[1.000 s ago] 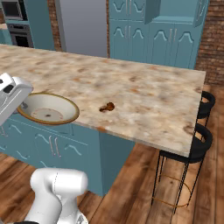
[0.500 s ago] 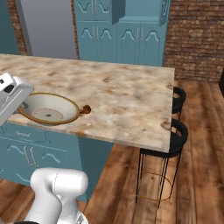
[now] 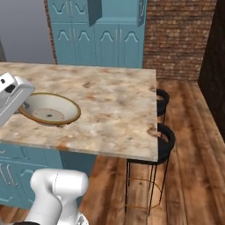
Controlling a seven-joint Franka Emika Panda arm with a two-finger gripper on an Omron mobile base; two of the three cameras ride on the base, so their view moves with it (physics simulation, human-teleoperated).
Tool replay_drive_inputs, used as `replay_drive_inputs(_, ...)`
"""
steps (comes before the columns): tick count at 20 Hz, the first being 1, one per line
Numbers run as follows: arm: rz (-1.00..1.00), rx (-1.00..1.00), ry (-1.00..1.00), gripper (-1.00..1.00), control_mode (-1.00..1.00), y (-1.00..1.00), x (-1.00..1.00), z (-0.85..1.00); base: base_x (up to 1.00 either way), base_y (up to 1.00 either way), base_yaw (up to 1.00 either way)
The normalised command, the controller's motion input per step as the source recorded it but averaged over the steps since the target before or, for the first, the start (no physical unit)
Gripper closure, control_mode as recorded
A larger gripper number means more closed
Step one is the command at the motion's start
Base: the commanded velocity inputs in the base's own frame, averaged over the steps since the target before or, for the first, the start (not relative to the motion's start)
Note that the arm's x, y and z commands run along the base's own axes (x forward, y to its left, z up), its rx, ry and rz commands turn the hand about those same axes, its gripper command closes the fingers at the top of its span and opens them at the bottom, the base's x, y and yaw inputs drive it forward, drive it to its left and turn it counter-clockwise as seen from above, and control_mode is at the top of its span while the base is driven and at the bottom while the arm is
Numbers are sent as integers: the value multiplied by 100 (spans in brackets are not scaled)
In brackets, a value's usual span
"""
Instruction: Retrieve the bowl from the cabinet, then place the raw meat into the bowl to avoid contamination.
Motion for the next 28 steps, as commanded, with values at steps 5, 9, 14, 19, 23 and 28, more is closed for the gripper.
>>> replay_drive_inputs(5,0,0,0,100,100,0,0,0,28,-5,-19)
replay_drive_inputs(9,0,0,0,100,100,0,0,0,20,-3,-10)
replay_drive_inputs(14,0,0,0,100,100,0,0,0,25,-13,-10)
replay_drive_inputs(19,0,0,0,100,100,0,0,0,35,-4,-9)
replay_drive_inputs(23,-3,-1,0,100,-100,0,24,-5,19,0,-3)
replay_drive_inputs(28,-4,-2,-1,100,-100,0,64,-21,0,0,0)
